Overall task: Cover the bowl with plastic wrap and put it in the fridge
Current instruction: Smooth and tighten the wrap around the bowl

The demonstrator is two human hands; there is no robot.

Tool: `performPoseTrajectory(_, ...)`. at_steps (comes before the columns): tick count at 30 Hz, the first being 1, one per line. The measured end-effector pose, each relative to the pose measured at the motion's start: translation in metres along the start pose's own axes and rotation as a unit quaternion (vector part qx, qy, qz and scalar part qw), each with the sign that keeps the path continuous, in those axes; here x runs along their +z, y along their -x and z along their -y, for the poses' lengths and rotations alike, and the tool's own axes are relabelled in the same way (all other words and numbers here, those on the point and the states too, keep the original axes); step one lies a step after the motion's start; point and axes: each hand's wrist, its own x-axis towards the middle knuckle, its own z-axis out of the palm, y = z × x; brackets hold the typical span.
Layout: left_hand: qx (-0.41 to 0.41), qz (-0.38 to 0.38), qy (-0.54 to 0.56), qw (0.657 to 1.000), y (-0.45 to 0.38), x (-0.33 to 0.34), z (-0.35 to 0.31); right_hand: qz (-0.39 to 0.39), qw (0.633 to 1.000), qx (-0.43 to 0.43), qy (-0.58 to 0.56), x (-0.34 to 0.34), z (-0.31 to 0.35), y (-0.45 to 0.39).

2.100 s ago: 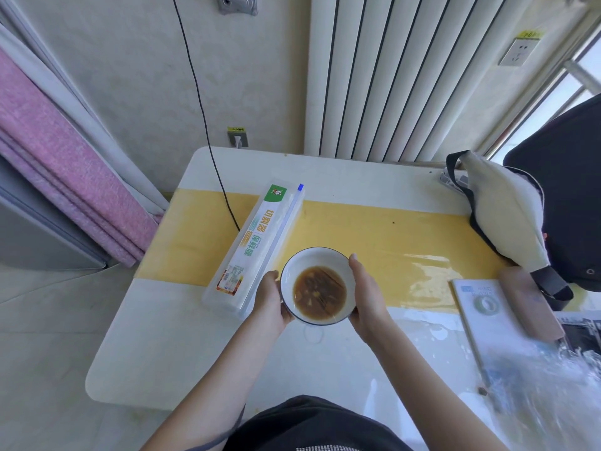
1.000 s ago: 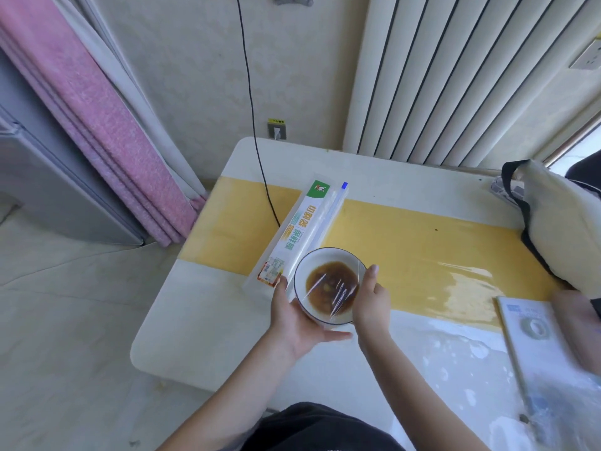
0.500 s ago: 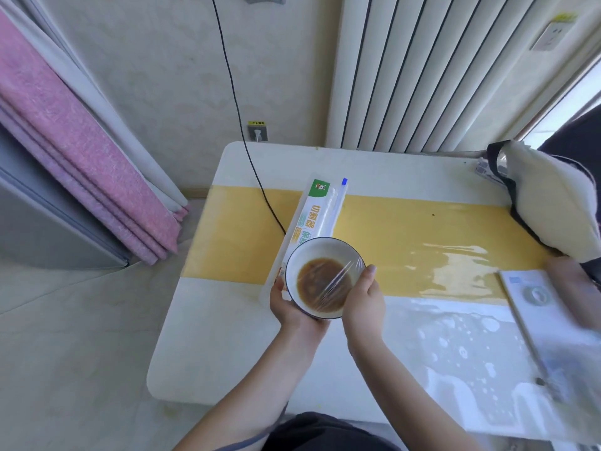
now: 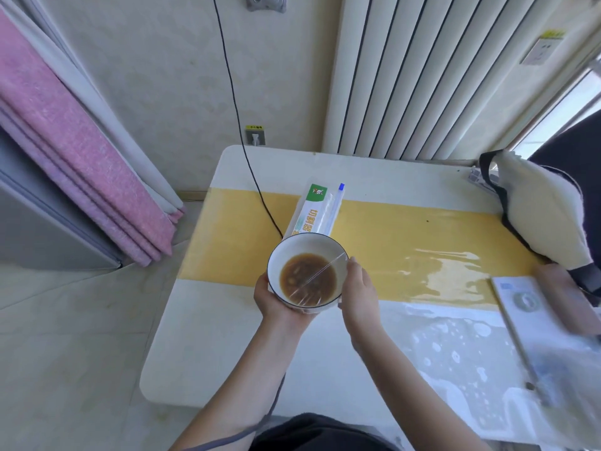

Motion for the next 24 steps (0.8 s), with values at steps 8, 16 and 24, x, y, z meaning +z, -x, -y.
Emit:
performPoseTrajectory(8,-0.014,0.05,-0.106,0.993,-0.002,0.026,-0.004,0.077,0.994,-0.072,0.021,-0.017,0.032,-0.015)
performPoseTrajectory(16,-0.082,0.063,-0.134,0.986,-0.011,0.037,-0.003,0.086,0.991,0.036,-0.098,-0.022,0.033,-0.033)
performPoseTrajectory(24,-0.03,0.046,-0.083,0.995,-0.003,0.037,0.033,-0.016,0.993,-0.011,-0.119,-0.016,0.033,-0.026)
